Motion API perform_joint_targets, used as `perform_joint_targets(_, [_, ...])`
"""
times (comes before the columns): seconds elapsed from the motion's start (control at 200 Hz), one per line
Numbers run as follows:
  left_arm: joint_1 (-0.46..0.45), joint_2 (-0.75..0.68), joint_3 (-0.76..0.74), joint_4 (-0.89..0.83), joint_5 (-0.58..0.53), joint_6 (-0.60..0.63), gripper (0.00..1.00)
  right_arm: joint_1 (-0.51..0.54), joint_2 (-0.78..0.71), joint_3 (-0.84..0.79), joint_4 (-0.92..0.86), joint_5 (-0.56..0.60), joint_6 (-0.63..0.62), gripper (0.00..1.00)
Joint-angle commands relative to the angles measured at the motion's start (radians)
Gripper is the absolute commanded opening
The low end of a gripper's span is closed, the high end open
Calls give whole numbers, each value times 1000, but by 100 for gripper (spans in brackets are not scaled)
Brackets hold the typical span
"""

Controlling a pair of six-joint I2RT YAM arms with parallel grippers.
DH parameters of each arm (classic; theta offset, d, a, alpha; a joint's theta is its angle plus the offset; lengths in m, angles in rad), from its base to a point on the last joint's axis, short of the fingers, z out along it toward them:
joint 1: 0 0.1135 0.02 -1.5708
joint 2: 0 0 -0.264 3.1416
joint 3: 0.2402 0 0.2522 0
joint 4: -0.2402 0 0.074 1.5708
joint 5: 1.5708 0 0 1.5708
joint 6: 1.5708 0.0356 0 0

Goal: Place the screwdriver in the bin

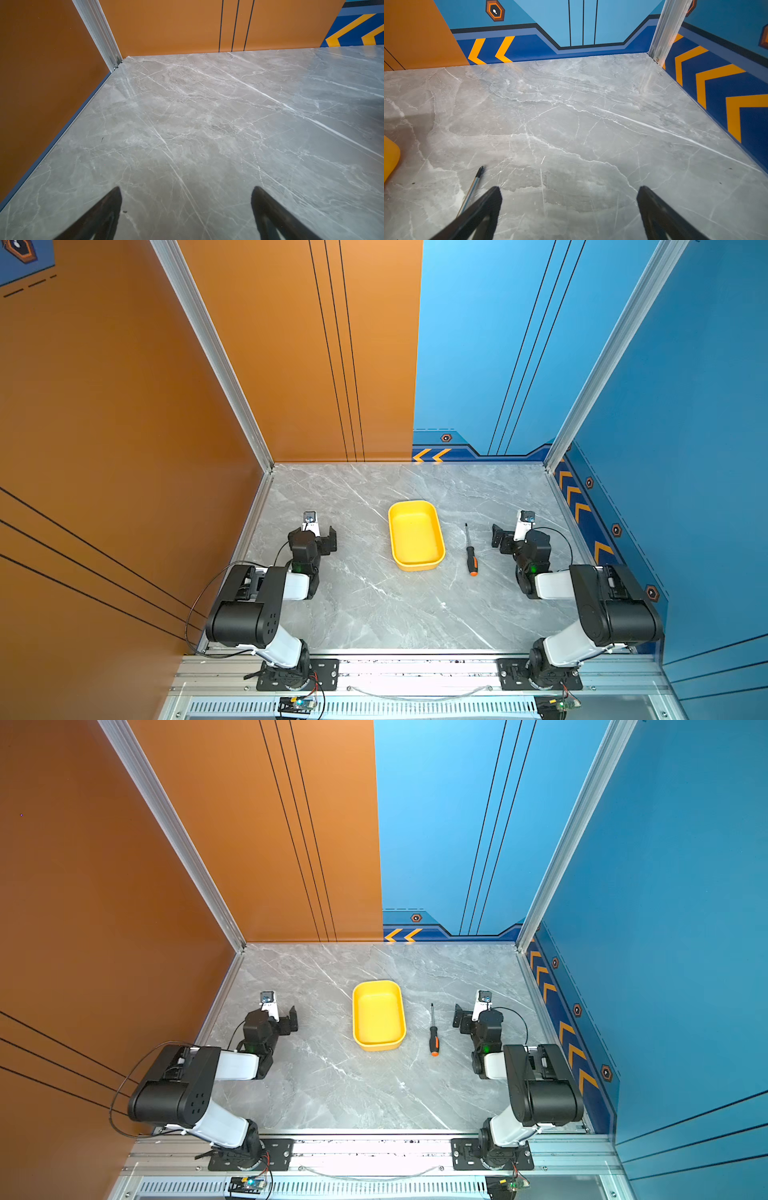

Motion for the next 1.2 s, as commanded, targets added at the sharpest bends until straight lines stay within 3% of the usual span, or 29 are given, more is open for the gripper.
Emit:
perform_joint_targets(0.0, [5, 4, 6, 11, -12, -3, 98, -6, -16, 10, -16, -6, -3, 100])
perform_joint_targets(0.471, [5, 3, 6, 12, -10, -3, 98, -5, -22, 1, -6, 18, 5, 100])
perform_joint_targets(0.661, [-14, -45, -5, 3, -30, 19, 98, 5, -141, -8, -85, 88, 15, 100])
perform_joint_targets(0.816, [-56, -164, -2, -102, -80, 53, 98, 28, -316, 65, -396, 86, 48, 100])
perform_joint_targets(0.981, [-158, -324, -17, -180, -108, 102, 98, 58, -428, 260, -914, -70, 163, 99])
perform_joint_targets(1.091, [-171, -445, 45, -410, 102, 1, 98, 109, -453, 302, -1078, -138, 207, 99])
perform_joint_targets(1.197, [-187, -483, 128, -637, 204, -103, 98, 165, -454, 306, -1153, -160, 240, 99])
